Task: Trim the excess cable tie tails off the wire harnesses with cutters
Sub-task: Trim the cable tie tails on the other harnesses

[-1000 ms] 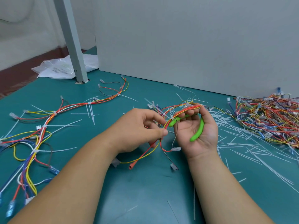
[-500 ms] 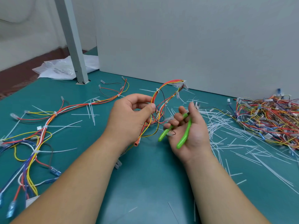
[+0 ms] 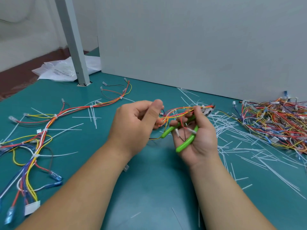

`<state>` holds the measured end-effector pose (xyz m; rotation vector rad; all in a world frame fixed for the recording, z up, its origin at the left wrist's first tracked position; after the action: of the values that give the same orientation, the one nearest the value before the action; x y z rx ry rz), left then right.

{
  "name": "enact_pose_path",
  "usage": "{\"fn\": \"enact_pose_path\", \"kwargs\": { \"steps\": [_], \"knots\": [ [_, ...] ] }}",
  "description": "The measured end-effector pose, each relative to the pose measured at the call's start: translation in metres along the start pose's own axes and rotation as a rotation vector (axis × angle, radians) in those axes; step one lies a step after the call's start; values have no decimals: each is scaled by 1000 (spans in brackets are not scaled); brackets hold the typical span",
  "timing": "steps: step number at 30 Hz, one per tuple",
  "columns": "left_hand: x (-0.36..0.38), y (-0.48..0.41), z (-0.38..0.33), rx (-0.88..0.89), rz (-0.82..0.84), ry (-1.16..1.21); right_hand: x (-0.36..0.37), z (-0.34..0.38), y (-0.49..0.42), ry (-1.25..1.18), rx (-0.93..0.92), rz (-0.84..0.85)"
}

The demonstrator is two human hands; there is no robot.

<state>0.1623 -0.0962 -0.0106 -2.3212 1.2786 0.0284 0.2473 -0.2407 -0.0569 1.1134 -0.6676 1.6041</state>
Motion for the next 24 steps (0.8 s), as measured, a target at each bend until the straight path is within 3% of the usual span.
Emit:
{"fn": "enact_pose_path", "kwargs": {
  "steps": [3, 6, 10, 14, 17, 24],
  "knots": [
    [1, -3, -1, -43, 52, 77, -1, 4, -1, -113, 14, -14],
    [3, -6, 0, -160, 46, 330, 1, 3, -1, -164, 59, 47],
    [-3, -5, 12, -307, -72, 176, 2, -3, 0, -5, 54, 50],
    [21, 1, 17, -450, 195, 374, 1, -8, 1, 275, -56, 44],
    [37, 11, 16, -445, 430, 275, 0, -8, 5, 388, -85, 42],
    [45, 17, 24, -509, 459, 253, 8, -14, 9, 468, -73, 115]
  ]
}}
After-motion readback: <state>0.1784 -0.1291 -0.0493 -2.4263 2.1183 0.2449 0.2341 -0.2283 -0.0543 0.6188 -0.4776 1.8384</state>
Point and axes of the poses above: each hand's wrist, its own y-axis away from the middle knuckle, its own x-axis out of the palm, z = x × y, the point moved 8 cm from there along -y, towards the middle knuckle, and after that the axes turned 11 degrees about -y, right-handed, at the moved point
